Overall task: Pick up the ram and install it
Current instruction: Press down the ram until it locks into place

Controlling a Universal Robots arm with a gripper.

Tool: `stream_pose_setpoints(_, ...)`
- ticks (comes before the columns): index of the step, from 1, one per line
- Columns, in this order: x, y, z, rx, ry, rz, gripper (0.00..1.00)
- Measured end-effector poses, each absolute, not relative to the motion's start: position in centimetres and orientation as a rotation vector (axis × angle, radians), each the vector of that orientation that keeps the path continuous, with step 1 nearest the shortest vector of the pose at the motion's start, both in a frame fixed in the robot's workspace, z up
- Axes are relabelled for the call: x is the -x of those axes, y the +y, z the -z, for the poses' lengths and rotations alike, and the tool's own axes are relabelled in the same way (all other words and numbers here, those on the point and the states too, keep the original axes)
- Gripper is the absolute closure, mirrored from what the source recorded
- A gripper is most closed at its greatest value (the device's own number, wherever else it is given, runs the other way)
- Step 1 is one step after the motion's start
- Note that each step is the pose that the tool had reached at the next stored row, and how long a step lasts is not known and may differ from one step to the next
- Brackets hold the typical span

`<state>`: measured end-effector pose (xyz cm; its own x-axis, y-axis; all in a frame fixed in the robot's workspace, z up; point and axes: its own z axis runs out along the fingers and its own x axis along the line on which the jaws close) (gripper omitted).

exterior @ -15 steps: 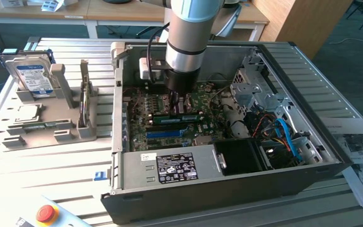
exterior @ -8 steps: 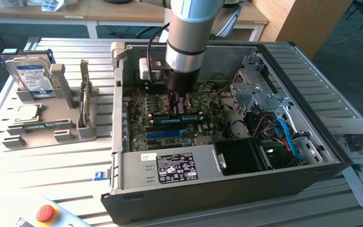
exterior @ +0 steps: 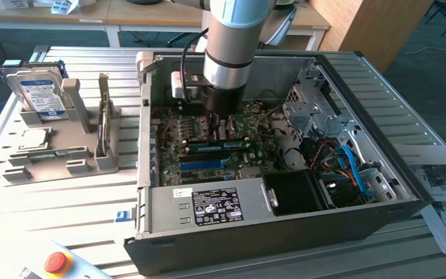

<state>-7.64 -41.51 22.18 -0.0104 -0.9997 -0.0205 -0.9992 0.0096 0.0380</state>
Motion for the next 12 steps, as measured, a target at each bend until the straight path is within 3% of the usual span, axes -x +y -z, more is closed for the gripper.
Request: stream_pose_setpoints(12,7.4,-41.5,-23.6,-2.201,-2.223,0.065,0.9)
